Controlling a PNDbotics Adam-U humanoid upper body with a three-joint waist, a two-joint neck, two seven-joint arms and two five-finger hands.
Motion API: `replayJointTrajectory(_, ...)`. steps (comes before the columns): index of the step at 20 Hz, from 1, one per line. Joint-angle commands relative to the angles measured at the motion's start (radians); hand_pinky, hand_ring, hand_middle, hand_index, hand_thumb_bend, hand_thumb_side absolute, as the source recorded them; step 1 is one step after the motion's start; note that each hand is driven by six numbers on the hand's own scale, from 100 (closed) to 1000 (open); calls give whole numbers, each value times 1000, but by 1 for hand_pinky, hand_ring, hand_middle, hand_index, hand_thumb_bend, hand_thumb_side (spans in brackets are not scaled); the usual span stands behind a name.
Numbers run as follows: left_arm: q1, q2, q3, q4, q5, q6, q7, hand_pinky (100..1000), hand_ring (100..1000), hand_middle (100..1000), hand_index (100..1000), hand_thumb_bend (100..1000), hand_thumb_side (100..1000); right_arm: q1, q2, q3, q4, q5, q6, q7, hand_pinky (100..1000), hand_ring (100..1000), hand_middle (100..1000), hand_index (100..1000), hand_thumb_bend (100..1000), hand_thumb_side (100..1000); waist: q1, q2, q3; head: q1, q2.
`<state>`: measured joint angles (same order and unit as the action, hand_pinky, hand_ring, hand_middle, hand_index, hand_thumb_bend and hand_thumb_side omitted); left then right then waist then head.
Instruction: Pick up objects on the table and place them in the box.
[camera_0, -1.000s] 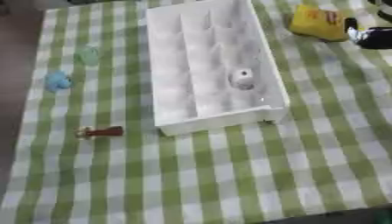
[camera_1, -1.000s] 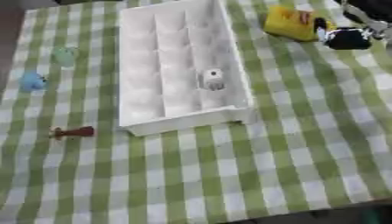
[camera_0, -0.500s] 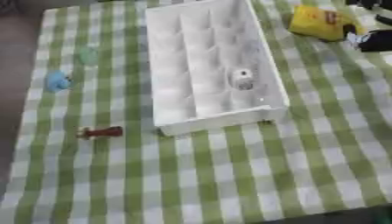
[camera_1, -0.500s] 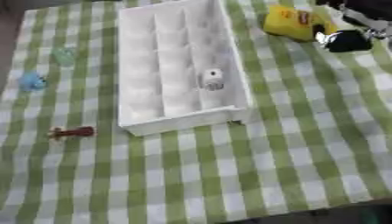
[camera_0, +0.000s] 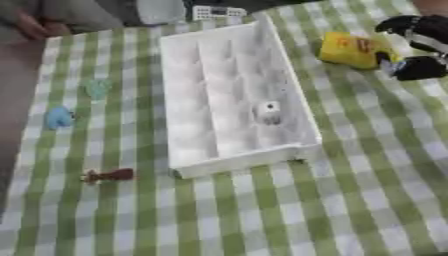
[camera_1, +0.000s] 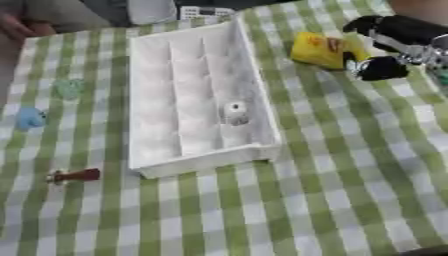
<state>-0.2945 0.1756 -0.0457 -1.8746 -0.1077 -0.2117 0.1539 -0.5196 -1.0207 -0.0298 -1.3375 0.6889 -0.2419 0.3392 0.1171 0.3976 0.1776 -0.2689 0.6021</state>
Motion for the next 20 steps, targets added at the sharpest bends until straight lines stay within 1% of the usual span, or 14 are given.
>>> replayJointTrajectory(1,-8,27,0,-21,3,-3,-6,788,1000,684,761,100,826,-15,-47,-7,-15,-9,-3,2,881,913,926,1000,100,614,-19,-10,2,-8,-24)
replayJointTrajectory(6,-9,28,-2,-21,5,-5,-11,789,1000,688,762,100,826,-19,-47,-5,-14,-7,-5,3,882,914,927,1000,100,637,-21,-9,9,-15,-30)
replayJointTrajectory(7,-9,28,-3,-21,6,-6,-12,789,1000,691,762,100,826,-20,-47,-3,-13,-7,-6,4,883,917,929,1000,100,685,-21,-8,12,-17,-31)
replayJointTrajectory(8,-10,28,-4,-22,6,-7,-14,789,1000,691,762,100,826,-21,-46,-2,-10,-7,-7,6,883,917,929,1000,100,685,-22,-7,16,-19,-31)
replayJointTrajectory(9,-11,28,-5,-22,7,-7,-15,789,1000,692,762,100,827,-22,-45,0,-8,-8,-9,9,884,918,931,1000,100,721,-22,-6,19,-20,-31)
replayJointTrajectory(10,-12,28,-6,-22,8,-8,-17,789,1000,692,762,100,827,-23,-45,1,-6,-9,-10,12,884,918,931,1000,100,721,-22,-5,20,-21,-32)
replayJointTrajectory(11,-12,28,-6,-22,8,-8,-18,789,1000,692,763,100,828,-24,-44,2,-4,-10,-12,15,886,922,933,1000,106,752,-23,-4,22,-22,-32)
replayJointTrajectory(15,-15,29,-8,-23,10,-9,-22,790,1000,693,763,100,829,-25,-45,6,-3,-11,-23,40,915,944,948,1000,154,801,-25,1,30,-24,-34)
replayJointTrajectory(19,-16,29,-10,-23,13,-11,-28,790,1000,693,763,100,829,-27,-48,5,-7,-13,-31,82,930,955,956,1000,174,828,-25,5,40,-26,-36)
replayJointTrajectory(20,-16,29,-10,-23,13,-11,-29,790,1000,693,763,100,831,-27,-50,5,-8,-13,-31,91,933,959,959,1000,190,848,-23,7,42,-28,-35)
